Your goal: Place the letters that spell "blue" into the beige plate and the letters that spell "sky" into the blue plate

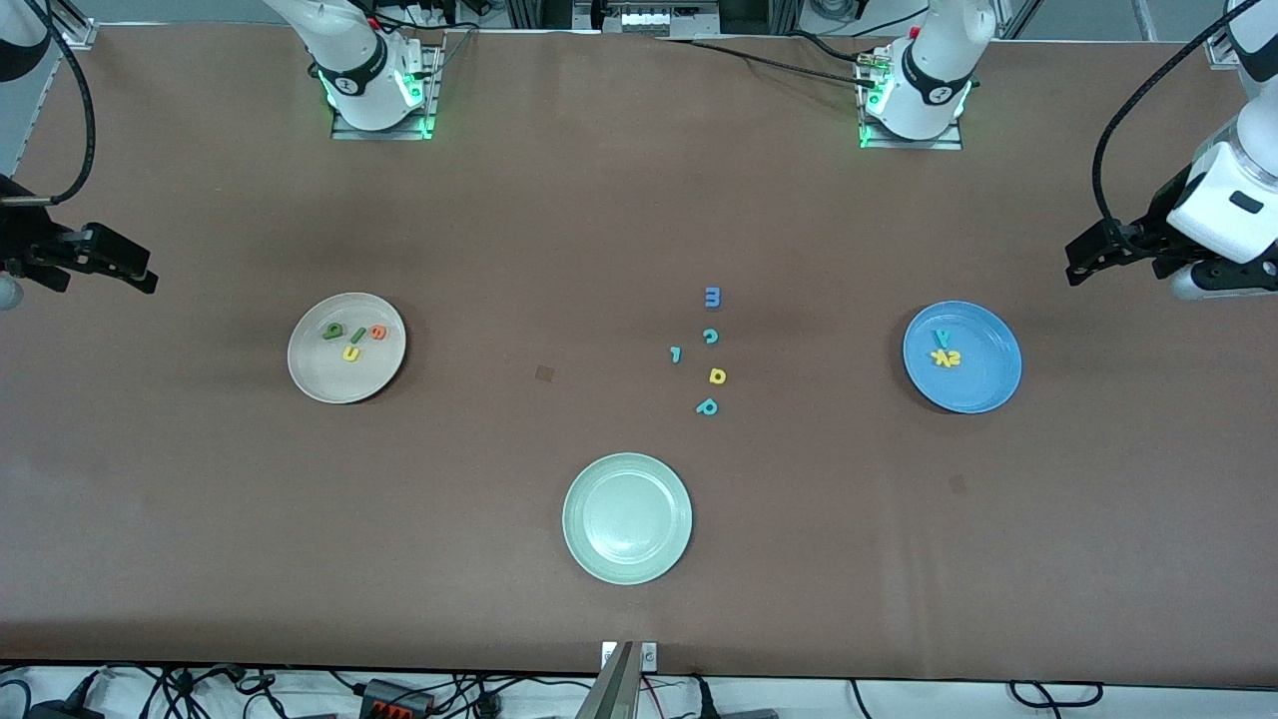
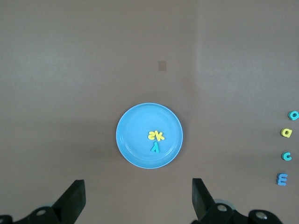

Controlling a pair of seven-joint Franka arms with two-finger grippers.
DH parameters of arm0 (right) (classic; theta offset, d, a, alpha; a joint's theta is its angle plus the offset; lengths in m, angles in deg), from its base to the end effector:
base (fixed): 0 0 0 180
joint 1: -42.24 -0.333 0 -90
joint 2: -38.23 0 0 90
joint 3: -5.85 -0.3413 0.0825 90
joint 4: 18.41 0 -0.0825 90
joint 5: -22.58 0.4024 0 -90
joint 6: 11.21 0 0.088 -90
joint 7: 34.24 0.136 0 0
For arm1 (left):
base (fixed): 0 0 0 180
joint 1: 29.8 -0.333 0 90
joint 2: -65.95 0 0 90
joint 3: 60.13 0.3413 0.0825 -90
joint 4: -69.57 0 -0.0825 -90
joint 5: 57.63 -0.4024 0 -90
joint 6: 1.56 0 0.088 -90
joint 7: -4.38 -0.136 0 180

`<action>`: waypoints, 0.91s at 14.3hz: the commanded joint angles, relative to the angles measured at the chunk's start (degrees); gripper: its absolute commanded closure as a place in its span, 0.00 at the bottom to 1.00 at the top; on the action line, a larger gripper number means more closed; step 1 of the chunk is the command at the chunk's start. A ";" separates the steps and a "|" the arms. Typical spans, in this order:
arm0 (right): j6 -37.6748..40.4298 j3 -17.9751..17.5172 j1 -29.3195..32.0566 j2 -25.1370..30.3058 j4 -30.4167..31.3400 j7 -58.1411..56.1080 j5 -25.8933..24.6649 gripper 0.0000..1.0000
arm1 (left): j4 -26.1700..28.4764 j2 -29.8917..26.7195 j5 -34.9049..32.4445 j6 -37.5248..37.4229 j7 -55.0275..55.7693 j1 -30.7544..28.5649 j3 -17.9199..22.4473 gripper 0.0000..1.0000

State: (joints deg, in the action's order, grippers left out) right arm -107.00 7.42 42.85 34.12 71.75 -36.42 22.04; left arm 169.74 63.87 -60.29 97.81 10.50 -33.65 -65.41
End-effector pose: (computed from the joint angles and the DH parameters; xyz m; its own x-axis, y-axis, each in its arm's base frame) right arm 0.6053 -0.0237 0.5862 0.9997 0.0011 0.0261 0.0008 -0.9999 0.0124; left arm 0.5711 -0.0094 0.5682 0.9969 0.0741 0.0271 0.0753 -0.9961 -0.0467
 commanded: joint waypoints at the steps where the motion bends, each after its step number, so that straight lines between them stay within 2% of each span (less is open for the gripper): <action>1: 0.87 0.45 -0.78 1.04 0.19 -0.46 -0.96 0.00 | -0.67 -0.90 0.73 -0.32 -0.92 0.42 -1.39 0.00; 3: 0.26 0.45 -0.78 0.87 0.19 -0.37 -0.96 0.00 | -0.76 -0.99 0.64 -2.06 -1.81 0.25 -3.24 0.00; 13: 1.66 0.28 -1.04 0.60 0.36 -0.46 -1.13 0.00 | -1.81 -0.55 1.26 -1.99 -2.07 -1.25 -2.36 0.00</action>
State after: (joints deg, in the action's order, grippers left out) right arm -106.01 7.43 42.46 34.24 71.76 -36.44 21.93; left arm 169.03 63.27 -60.29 96.72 9.73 -34.40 -67.77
